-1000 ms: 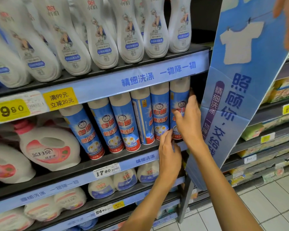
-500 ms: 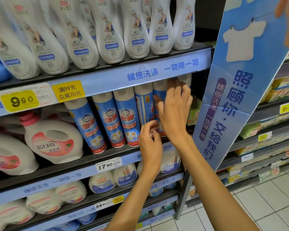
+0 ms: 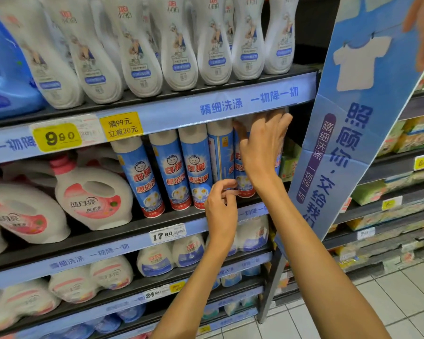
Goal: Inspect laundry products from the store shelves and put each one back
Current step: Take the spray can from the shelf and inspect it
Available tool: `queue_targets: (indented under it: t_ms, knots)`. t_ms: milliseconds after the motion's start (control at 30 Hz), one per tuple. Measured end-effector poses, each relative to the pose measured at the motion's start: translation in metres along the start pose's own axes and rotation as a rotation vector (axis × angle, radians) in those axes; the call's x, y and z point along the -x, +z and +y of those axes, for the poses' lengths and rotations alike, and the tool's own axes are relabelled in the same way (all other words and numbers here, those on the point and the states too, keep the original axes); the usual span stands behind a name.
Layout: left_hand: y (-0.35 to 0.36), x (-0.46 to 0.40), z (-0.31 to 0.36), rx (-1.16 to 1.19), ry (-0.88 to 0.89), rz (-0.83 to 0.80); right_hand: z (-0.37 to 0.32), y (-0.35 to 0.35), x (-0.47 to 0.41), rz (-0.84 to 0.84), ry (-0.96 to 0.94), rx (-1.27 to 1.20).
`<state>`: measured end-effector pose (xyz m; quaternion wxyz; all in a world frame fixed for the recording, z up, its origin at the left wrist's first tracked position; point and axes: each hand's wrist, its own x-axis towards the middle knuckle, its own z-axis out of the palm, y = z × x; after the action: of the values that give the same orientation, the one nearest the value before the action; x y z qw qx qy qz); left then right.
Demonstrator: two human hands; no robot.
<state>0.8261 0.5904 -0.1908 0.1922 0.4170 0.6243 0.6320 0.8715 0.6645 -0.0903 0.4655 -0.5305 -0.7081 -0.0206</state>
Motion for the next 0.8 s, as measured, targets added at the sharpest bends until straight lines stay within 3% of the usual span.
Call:
queue_targets:
  t_ms: [133,333,533,800]
  knots:
    - [-0.003,0.002,-0.002,0.012,-0.007,0.007,-0.002,0.002,0.01,0.095,-0.031,-0.123]
    - [-0.005,0.005,-0.001,0.034,-0.007,-0.02,-0.001,0.0,0.026,0.087,0.006,-0.49]
    - [-0.005,0.007,0.001,0.057,-0.004,-0.063,0.004,-0.008,0.031,0.143,0.021,-0.626]
    - [-0.009,0.006,0.004,0.067,0.023,-0.062,-0.003,-0.016,0.04,0.088,0.208,-0.86]
